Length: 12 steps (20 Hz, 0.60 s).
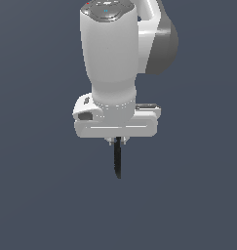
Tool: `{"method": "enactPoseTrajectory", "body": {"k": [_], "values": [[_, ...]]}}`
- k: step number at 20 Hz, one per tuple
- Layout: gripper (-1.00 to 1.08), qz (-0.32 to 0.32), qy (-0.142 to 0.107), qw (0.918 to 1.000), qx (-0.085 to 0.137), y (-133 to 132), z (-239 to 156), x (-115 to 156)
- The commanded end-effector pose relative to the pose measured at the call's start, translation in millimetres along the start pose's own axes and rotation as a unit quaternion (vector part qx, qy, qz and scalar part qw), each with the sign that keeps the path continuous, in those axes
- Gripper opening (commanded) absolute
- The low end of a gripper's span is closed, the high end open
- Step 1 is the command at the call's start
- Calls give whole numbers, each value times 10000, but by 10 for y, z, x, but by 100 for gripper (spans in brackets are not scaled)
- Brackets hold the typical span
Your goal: Pick up the object and move it to a goal position.
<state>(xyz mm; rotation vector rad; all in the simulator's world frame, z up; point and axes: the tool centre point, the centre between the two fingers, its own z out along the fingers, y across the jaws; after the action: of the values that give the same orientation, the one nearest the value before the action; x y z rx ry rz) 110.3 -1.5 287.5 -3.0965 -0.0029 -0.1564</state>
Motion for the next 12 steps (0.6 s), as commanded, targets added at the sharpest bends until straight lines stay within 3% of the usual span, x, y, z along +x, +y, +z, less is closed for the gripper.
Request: {"method": "enactPoseTrajectory", "body": {"k": [1, 12], "values": [[-100, -169, 45, 9998, 32, 38, -288, 55], [-100, -718, 200, 9971, 146, 166, -1247, 259]]}}
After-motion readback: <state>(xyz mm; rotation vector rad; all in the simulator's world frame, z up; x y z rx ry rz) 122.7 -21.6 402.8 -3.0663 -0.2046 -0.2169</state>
